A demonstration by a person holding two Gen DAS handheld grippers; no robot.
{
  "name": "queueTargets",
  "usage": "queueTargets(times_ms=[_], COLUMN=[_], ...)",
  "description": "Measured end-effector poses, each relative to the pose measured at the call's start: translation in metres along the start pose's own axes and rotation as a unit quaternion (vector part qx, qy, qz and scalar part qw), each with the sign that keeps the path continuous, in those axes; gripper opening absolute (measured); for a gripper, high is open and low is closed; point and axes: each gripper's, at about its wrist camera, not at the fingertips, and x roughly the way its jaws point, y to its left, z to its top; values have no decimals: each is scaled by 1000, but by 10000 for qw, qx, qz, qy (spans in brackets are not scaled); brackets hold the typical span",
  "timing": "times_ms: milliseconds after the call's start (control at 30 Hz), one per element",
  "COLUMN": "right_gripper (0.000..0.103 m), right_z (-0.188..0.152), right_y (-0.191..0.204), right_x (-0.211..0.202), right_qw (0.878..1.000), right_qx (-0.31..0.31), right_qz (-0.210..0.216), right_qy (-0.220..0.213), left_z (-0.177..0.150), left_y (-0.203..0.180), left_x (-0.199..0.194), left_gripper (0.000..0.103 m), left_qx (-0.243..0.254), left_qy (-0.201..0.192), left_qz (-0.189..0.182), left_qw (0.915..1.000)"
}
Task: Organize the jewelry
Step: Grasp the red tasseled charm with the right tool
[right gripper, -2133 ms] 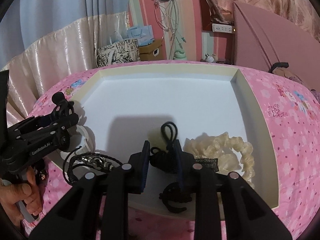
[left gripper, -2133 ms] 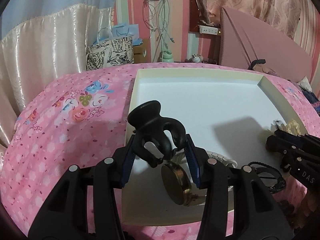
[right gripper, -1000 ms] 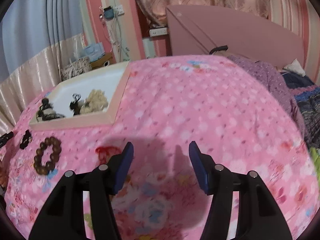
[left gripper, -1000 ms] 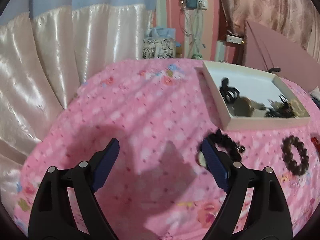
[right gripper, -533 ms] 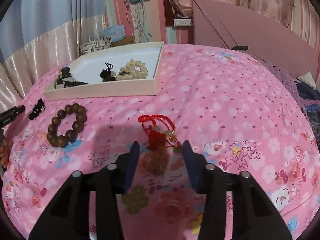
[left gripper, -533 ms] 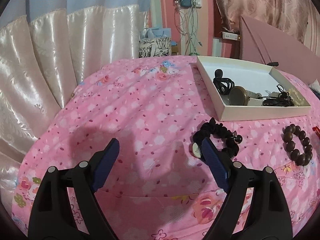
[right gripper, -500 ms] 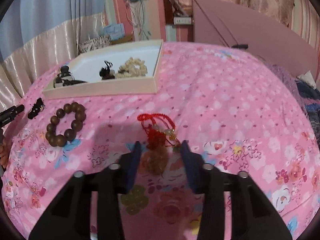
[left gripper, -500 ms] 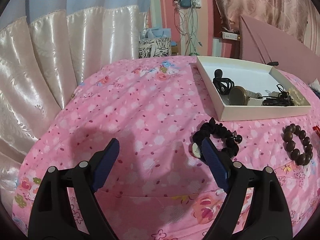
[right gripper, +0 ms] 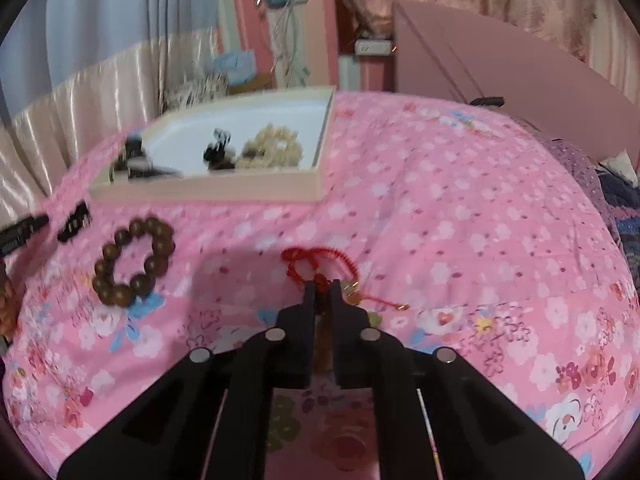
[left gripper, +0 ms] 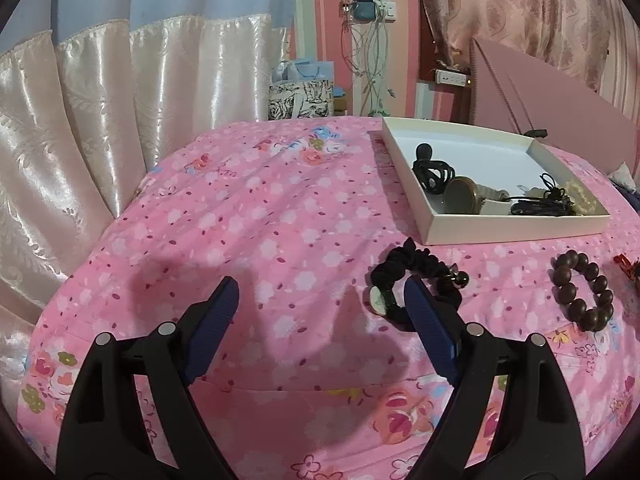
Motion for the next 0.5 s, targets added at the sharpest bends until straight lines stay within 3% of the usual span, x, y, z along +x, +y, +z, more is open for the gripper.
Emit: queueTargets(times_ms=[200,367,500], right_gripper=[6,6,6], right_z=[3,10,14], right_y=[-27,-21,-12], right_x=[-26,-45,-42], right_qw=[9963,9944,9951], right_qx=[644,576,464], right_qz=[192,254,364], right_qy=[-533,-845,-798], left_z=[0,3,9], left_y=[-4,-16,-37], left_x=[2,8,17], left_gripper=[84,84,83], left_qx=[-8,72,492], left_qy=[82,274,396], left_qz=[-275,-430,-213], left_qw=[9996,9987,9978])
